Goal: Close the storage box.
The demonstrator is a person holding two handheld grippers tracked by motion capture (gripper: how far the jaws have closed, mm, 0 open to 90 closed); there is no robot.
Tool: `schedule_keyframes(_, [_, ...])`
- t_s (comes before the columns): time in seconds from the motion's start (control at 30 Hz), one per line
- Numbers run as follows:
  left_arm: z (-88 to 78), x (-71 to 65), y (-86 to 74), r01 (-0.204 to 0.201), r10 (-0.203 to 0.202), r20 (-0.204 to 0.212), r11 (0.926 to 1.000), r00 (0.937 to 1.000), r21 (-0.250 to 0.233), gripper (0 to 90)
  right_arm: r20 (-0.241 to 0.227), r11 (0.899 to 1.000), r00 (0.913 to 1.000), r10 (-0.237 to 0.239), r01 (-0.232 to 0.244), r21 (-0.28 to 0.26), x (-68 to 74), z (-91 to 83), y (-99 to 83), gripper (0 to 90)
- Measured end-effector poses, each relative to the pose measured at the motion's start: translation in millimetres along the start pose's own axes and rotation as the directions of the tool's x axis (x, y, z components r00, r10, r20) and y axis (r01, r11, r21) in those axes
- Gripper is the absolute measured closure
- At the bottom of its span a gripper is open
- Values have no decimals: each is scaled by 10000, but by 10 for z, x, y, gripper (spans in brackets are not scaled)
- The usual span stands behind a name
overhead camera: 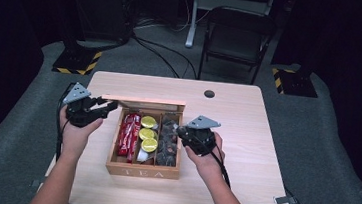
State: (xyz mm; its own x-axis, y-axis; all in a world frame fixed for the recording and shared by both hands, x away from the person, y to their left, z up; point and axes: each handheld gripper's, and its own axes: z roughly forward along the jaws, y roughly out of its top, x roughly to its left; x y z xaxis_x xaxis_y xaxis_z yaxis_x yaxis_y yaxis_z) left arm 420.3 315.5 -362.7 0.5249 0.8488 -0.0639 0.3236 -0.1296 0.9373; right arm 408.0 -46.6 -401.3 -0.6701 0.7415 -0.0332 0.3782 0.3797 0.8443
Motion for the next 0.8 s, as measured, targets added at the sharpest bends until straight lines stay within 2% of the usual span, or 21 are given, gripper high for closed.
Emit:
schedule_keyframes(0.27, [1, 0, 0, -41, 41, -12, 10000, 10000, 57, 549, 323, 10000, 9995, 1, -2, 24, -132, -75, -1, 720])
schedule_keyframes(0.8, [2, -1, -3, -32, 32, -3, 10000, 10000, 50, 548, 1119, 9986, 9924, 517, -526, 55, -409, -211, -115, 719])
